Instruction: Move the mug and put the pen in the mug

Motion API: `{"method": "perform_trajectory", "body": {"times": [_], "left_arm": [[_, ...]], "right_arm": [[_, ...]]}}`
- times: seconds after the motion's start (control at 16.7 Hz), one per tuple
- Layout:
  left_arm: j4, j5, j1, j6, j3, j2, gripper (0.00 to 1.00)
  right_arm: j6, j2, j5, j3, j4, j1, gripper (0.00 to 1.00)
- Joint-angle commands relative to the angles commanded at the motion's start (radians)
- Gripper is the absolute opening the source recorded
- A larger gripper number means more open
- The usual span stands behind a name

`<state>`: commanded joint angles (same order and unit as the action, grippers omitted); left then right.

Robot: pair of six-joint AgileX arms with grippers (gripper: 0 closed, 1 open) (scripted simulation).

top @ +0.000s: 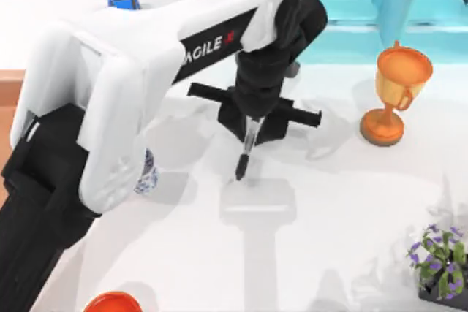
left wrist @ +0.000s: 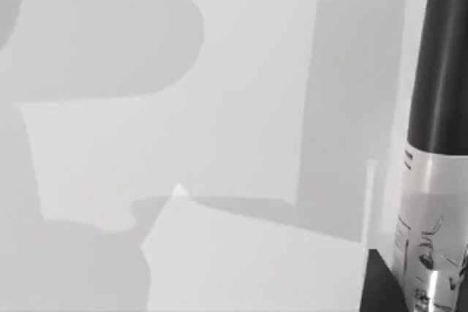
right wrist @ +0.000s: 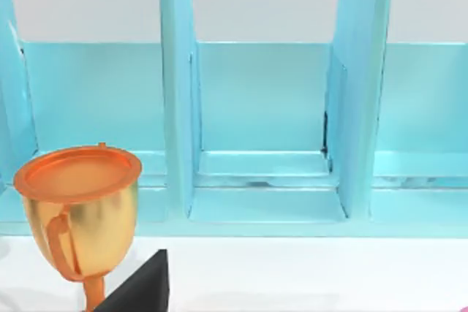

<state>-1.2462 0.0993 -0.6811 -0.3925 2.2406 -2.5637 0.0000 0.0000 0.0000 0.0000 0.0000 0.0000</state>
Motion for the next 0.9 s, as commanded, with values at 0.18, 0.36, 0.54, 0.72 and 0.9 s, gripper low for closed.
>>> {"method": "perform_trajectory", "body": {"times": [0.18, 0.36, 0.54, 0.72, 0.9], "left_arm": [[-0.023, 0.001, -0.033, -0.04, -0.096, 0.116, 0.0], [-0.052, 0.003, -0.081, -0.085, -0.211, 0.258, 0.0], [-0.075, 0.003, -0.118, -0.121, -0.298, 0.365, 0.0], [-0.081, 0.003, -0.128, -0.13, -0.316, 0.386, 0.0], [-0.079, 0.003, -0.122, -0.128, -0.313, 0.383, 0.0]], "right_arm": [[0.0, 0.0, 0.0, 0.0, 0.0, 0.0, 1.0], [0.0, 0.0, 0.0, 0.0, 0.0, 0.0, 1.0], [0.0, 0.0, 0.0, 0.0, 0.0, 0.0, 1.0], [0.0, 0.0, 0.0, 0.0, 0.0, 0.0, 1.0], [0.0, 0.0, 0.0, 0.0, 0.0, 0.0, 1.0]]}}
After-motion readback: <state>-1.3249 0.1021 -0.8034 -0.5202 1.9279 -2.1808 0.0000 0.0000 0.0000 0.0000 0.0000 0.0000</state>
